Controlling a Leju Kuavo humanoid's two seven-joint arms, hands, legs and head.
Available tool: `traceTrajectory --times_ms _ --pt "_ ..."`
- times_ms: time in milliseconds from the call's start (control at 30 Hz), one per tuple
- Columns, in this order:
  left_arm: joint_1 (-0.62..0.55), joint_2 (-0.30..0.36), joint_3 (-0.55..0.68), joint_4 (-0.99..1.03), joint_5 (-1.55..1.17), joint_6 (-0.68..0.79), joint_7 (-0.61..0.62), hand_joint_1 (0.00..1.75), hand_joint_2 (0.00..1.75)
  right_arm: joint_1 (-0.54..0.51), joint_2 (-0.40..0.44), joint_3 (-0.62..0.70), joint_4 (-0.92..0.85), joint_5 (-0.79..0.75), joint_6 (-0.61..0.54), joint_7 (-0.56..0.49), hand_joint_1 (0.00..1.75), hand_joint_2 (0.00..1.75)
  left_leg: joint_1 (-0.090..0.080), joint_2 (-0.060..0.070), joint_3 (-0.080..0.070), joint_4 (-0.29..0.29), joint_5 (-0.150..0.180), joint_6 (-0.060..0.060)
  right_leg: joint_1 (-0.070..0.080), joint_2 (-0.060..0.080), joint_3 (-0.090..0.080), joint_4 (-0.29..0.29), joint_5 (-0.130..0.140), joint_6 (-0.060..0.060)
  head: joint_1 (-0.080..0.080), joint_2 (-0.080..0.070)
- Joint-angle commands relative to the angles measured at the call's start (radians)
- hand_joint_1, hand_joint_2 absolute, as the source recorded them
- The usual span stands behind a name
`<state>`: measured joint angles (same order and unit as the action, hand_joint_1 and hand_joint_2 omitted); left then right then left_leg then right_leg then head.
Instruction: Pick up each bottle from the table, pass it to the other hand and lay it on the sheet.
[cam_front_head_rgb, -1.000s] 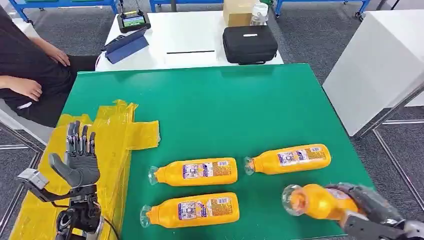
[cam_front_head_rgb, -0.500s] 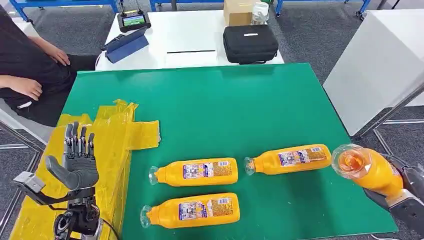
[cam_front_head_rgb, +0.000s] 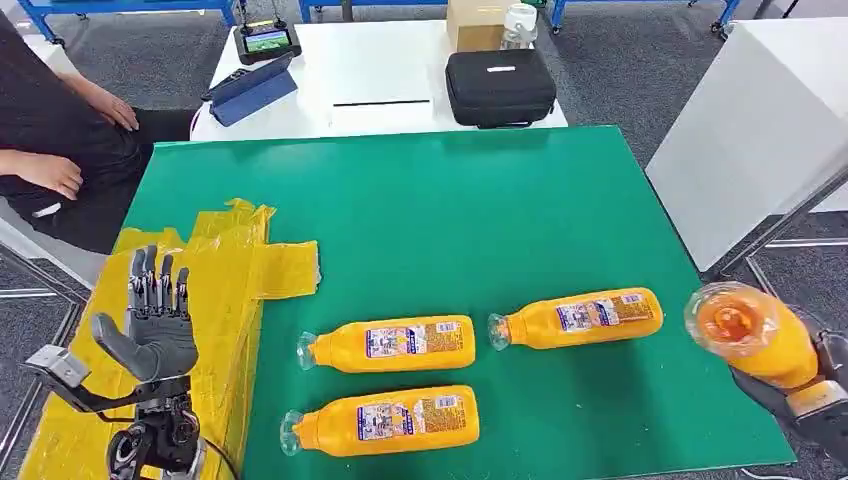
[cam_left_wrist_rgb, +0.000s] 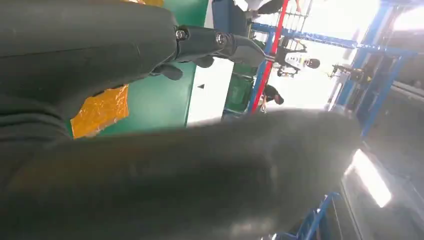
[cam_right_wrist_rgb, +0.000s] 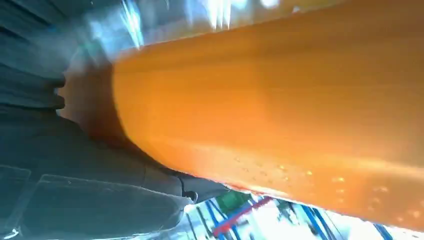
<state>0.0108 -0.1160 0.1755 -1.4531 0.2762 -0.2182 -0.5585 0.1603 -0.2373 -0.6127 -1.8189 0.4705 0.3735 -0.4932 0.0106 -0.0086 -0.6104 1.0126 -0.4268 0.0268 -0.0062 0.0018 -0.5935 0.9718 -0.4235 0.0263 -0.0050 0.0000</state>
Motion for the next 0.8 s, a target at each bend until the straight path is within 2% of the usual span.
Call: traceTrajectory --times_ms 33,67,200,233,267,300,333,367,400,467,600,800 --pt "-0.088 0.011 -0.096 0.065 -0.008 -0.016 0.049 0.00 1.75 -0.318 0.021 0.301 0.146 -0.027 -0.110 0.081 1.75 1.75 -0.001 0.008 0.003 -0.001 0.000 -0.001 0.000 0.007 0.000 -0.001 0.002 -0.001 0.000 0.000" --pt "-0.088 0.011 -0.096 0.065 -0.008 -0.016 0.049 0.00 1.75 -0.318 0.021 0.301 0.146 -0.027 -0.110 0.081 1.75 1.75 0.000 0.007 0.002 0.000 0.000 -0.001 0.000 0.007 0.000 -0.001 0.002 -0.001 0.000 0.000" --pt "-0.228 0.015 -0.207 0.184 0.025 -0.056 0.085 0.00 1.75 -0.602 0.058 0.556 0.421 0.006 -0.209 0.144 1.75 1.75 0.000 0.010 0.003 -0.001 0.003 0.000 0.001 0.009 0.000 -0.001 0.005 0.000 0.000 0.000" --pt "-0.287 0.029 -0.249 0.208 0.034 -0.069 0.080 0.00 1.75 -0.810 0.171 0.679 0.619 0.052 -0.177 0.139 1.75 1.75 0.000 0.013 0.003 -0.001 0.005 0.000 0.000 0.011 -0.001 -0.001 0.007 0.000 0.000 0.000" --pt "-0.287 0.029 -0.249 0.208 0.034 -0.069 0.080 0.00 1.75 -0.810 0.171 0.679 0.619 0.052 -0.177 0.139 1.75 1.75 0.000 0.016 0.002 0.000 0.006 -0.001 0.000 0.015 -0.002 -0.001 0.010 -0.002 0.000 0.000" --pt "-0.317 0.036 -0.276 0.204 0.061 -0.032 0.107 0.00 1.75 -0.984 0.260 0.779 0.852 0.061 -0.296 0.147 1.75 1.75 0.000 0.016 0.001 0.000 0.006 -0.002 0.001 0.015 -0.003 0.001 0.010 -0.001 0.001 0.000" --pt "-0.316 0.042 -0.285 0.198 0.067 -0.026 0.113 0.00 1.75 -1.011 0.266 0.821 0.893 0.041 -0.340 0.156 1.75 1.75 0.000 0.026 0.000 0.000 0.007 -0.002 0.000 0.024 -0.005 0.002 0.013 -0.001 0.000 0.000" --pt "-0.313 0.044 -0.285 0.196 0.070 -0.023 0.113 0.00 1.75 -1.002 0.255 0.839 0.880 0.021 -0.348 0.159 1.75 1.75 0.001 0.027 -0.001 0.000 0.008 -0.002 0.001 0.025 -0.005 0.002 0.015 -0.002 0.001 0.000" --pt "-0.309 0.047 -0.284 0.197 0.072 -0.019 0.113 0.00 1.75 -0.985 0.235 0.856 0.853 -0.001 -0.351 0.164 1.75 1.75 0.000 0.021 -0.004 0.000 0.010 -0.003 0.001 0.021 -0.008 0.003 0.015 -0.002 0.001 0.000" --pt "-0.302 0.050 -0.277 0.200 0.078 -0.019 0.110 0.00 1.75 -0.944 0.201 0.864 0.790 -0.033 -0.346 0.176 1.75 1.75 0.000 0.025 -0.002 -0.002 0.014 -0.006 0.001 0.024 -0.012 0.003 0.019 -0.005 -0.002 0.000" --pt "-0.307 0.047 -0.277 0.213 0.077 -0.029 0.108 0.00 1.75 -0.919 0.179 0.858 0.762 -0.042 -0.340 0.181 1.75 1.75 0.001 0.004 -0.007 -0.001 0.018 -0.006 0.001 0.005 -0.012 0.003 0.016 -0.004 0.000 0.000" --pt "-0.311 0.044 -0.277 0.216 0.077 -0.028 0.108 0.00 1.75 -0.919 0.179 0.859 0.762 -0.043 -0.338 0.182 1.75 1.75 0.002 0.003 -0.014 -0.001 0.019 -0.006 0.002 0.004 -0.018 0.004 0.017 -0.003 -0.001 0.000"
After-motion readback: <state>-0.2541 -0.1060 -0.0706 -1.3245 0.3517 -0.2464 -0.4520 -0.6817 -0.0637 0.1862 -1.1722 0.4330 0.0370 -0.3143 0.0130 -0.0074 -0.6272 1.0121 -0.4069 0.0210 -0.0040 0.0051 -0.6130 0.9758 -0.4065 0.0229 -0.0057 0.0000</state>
